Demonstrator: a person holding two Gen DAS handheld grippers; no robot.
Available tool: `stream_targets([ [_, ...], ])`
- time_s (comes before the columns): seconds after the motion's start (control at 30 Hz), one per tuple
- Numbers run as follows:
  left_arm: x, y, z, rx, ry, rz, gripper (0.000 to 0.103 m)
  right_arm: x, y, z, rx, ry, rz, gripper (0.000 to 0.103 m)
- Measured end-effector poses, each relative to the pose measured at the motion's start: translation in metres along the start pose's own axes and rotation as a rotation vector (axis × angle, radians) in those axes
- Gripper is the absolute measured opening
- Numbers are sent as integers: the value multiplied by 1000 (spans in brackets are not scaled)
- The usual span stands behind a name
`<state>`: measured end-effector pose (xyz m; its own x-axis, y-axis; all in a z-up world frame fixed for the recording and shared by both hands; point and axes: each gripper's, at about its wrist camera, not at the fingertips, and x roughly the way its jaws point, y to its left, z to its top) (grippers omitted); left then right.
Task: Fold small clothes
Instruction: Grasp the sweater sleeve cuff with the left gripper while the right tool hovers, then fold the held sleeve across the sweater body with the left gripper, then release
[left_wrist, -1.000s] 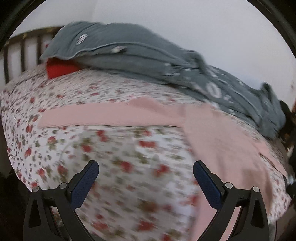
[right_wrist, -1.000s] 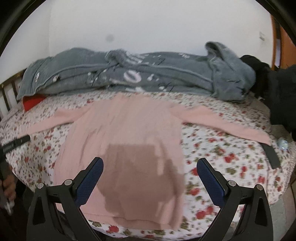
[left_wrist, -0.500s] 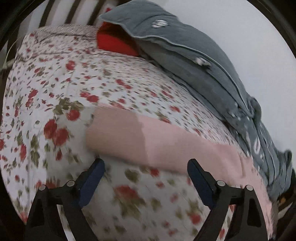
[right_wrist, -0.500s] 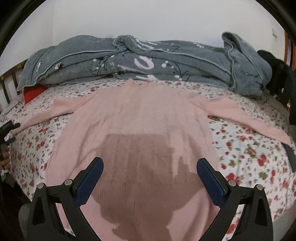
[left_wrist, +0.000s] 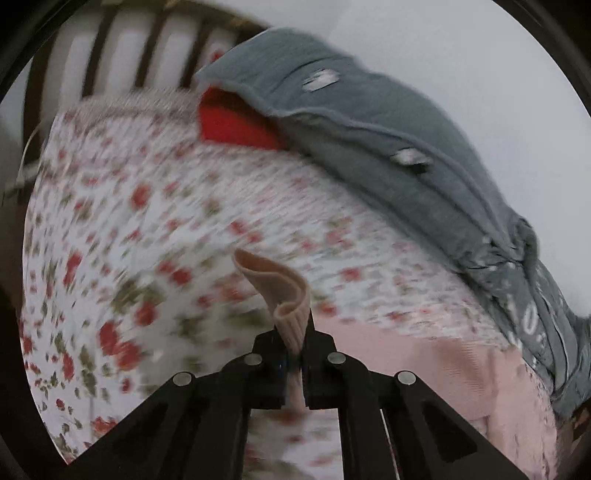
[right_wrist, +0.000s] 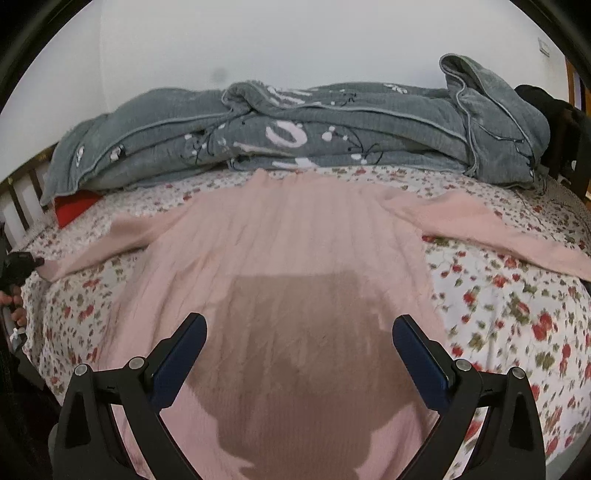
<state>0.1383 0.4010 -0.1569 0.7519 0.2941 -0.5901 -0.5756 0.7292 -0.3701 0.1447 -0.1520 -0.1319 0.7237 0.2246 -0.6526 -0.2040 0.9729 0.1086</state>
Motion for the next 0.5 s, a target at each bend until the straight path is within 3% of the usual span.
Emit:
stream_targets([
  [0.17,-29,-87,11,101,-56,-77,6,-1,-30,20,19,-53,-7,99],
  [0.27,-45,-157,8,186,-74,-146,6,-3,-53,27,35,-97,-6,99],
  [0.5,-55,-324,-48,374,-28,-293,6,3,-117,17,136,-105,-3,99],
])
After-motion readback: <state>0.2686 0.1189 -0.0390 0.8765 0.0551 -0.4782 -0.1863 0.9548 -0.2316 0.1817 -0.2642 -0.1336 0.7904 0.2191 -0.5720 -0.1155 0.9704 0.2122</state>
